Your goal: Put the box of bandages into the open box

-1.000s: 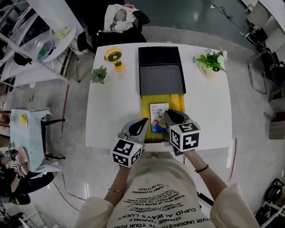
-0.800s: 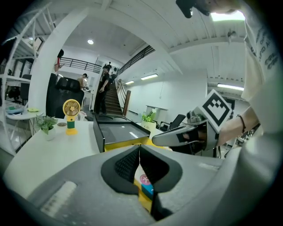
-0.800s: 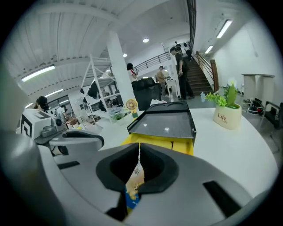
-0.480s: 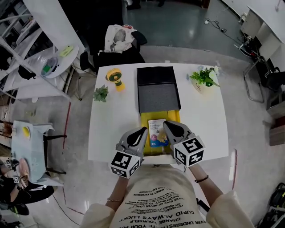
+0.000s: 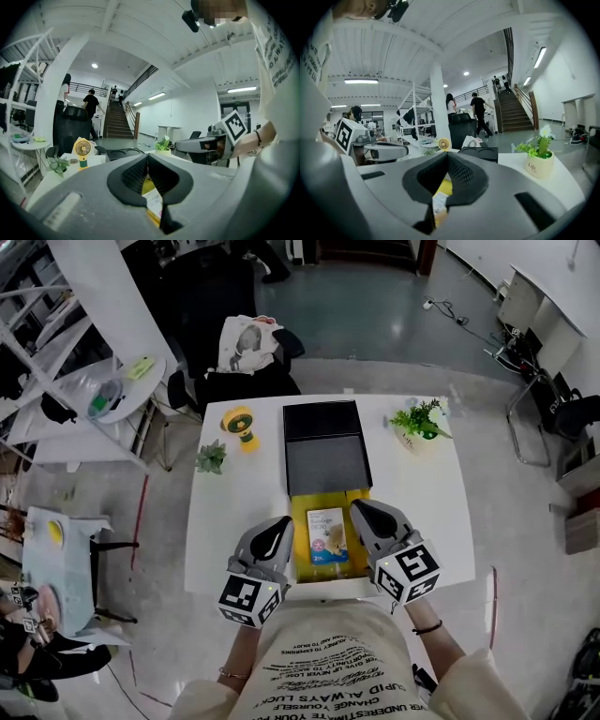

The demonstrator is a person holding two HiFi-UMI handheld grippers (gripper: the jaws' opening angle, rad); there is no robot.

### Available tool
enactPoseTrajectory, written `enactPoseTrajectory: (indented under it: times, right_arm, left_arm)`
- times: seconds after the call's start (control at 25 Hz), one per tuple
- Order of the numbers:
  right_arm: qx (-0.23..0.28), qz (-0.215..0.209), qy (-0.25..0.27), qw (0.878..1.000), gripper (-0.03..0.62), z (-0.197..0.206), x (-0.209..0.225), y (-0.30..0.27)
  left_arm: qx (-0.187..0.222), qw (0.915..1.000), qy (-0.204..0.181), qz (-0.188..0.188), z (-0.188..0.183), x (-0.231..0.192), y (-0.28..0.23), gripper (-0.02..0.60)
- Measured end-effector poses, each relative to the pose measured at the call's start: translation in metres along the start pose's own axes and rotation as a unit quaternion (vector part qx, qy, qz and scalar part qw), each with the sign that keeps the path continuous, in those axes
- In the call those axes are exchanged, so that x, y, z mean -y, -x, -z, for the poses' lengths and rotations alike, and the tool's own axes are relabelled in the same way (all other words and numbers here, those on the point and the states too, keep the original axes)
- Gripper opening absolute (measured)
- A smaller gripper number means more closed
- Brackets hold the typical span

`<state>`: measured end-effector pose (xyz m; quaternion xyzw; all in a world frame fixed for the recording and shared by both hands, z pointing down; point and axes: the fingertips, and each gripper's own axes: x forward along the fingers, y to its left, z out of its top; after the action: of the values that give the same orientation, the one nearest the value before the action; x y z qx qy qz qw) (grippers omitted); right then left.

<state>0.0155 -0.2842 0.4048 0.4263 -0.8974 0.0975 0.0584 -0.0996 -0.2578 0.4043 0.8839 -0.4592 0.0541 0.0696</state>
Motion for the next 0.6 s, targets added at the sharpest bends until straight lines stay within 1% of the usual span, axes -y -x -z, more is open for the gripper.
enactPoseTrajectory:
  times: [0.24,0.4,0.6]
  right_arm:
    - [0.028,0.017,-0.001,0.999,0.005,-0.016,0.012,0.01]
    - [0.044,0.026,-0.017,0.999,0.005,-0.023,0.02,0.016]
    - [0.045,0.036,-0.015,0.998,0.004,-0.023,0.026,0.016]
  left_arm:
    - [0.02,0.9995,-0.017,-0.019,-0.02,-0.011,0.006,0.023]
    - [0.026,0.9988,-0.021,-0.035,-0.023,-0.021,0.011,0.023]
    - [0.027,0.9983,-0.021,-0.048,-0.02,-0.029,0.012,0.023]
